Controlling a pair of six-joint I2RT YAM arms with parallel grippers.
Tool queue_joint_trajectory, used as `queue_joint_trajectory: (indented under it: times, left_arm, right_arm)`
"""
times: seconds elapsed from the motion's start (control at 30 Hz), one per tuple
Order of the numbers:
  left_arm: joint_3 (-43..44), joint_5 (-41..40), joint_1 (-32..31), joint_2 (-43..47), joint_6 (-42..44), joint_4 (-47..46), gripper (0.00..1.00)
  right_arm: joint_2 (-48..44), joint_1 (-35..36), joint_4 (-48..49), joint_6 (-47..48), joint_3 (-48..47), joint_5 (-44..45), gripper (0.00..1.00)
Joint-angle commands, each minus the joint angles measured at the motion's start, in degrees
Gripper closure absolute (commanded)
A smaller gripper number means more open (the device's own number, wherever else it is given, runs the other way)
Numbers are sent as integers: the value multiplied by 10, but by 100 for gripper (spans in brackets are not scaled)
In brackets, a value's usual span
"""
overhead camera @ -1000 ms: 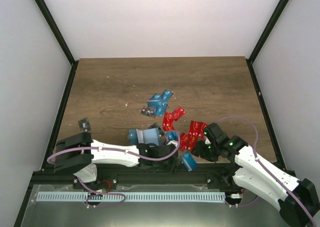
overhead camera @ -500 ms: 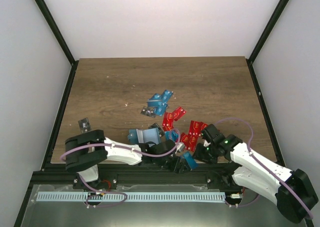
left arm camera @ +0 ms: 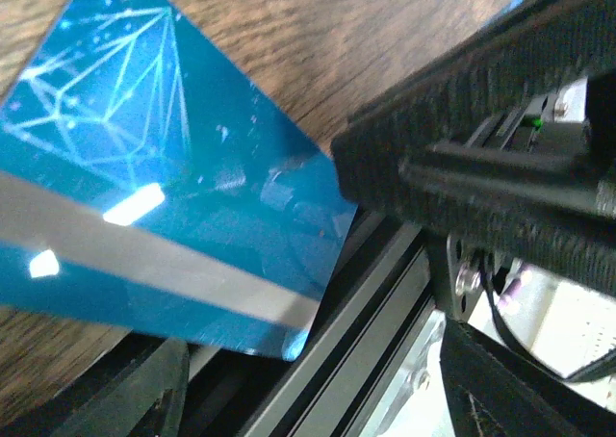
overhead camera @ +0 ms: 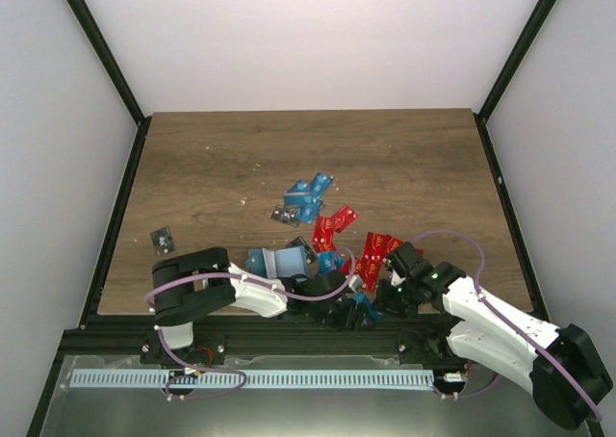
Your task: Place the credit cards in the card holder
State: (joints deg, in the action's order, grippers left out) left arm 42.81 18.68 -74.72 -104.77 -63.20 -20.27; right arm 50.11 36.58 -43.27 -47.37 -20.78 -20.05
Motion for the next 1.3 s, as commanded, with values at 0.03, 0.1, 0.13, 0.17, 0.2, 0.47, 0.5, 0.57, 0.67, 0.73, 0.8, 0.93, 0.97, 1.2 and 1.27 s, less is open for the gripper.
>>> queue_joint_trajectory:
  times: [0.03,0.1,0.13,0.17,0.2,0.47,0.5,0.57,0.67,0.73,0.8,0.93,0.97,1.2,1.27]
  left_arm:
    - [17,-27,7,-37,-10,-7,31]
    - [21,-33,9,-39,-7,-10,34]
    - [22,-37,9,-39,-6,-12,36]
    - [23,-39,9,-39,-5,-12,38]
    - [22,-41,10,-38,-4,-16,39]
    - [11,-60,14,-6,10,-39,51]
    - [10,-61,15,-2,10,-43,52]
    - [6,-62,17,6,12,-52,52]
    - [-6,-69,19,22,11,-67,54]
    - [-10,-72,22,29,13,-71,55]
    - [-9,-70,25,29,16,-73,55]
    - [-6,-61,28,16,16,-78,58]
    - [-5,-61,28,12,16,-79,60]
    - [-1,-65,31,-1,18,-75,85]
    - [0,-66,31,-5,19,-74,88]
  right_arm:
    - [0,3,14,13,7,-18,83]
    - [-1,3,15,16,7,-20,85]
    - [-2,3,15,17,8,-21,86]
    - [-3,3,15,17,9,-21,87]
    - [-3,3,15,18,8,-21,88]
    - [-4,3,16,21,10,-25,93]
    - [-5,3,16,21,9,-26,93]
    - [-6,3,15,21,9,-26,94]
    - [-9,3,10,21,4,-22,94]
    - [-13,3,9,21,3,-22,94]
    - [-13,3,9,21,2,-22,94]
    - [-16,3,15,20,0,-28,94]
    - [-18,3,15,19,-1,-28,95]
    - [-26,3,18,18,-2,-30,96]
    - [-26,3,22,18,0,-34,96]
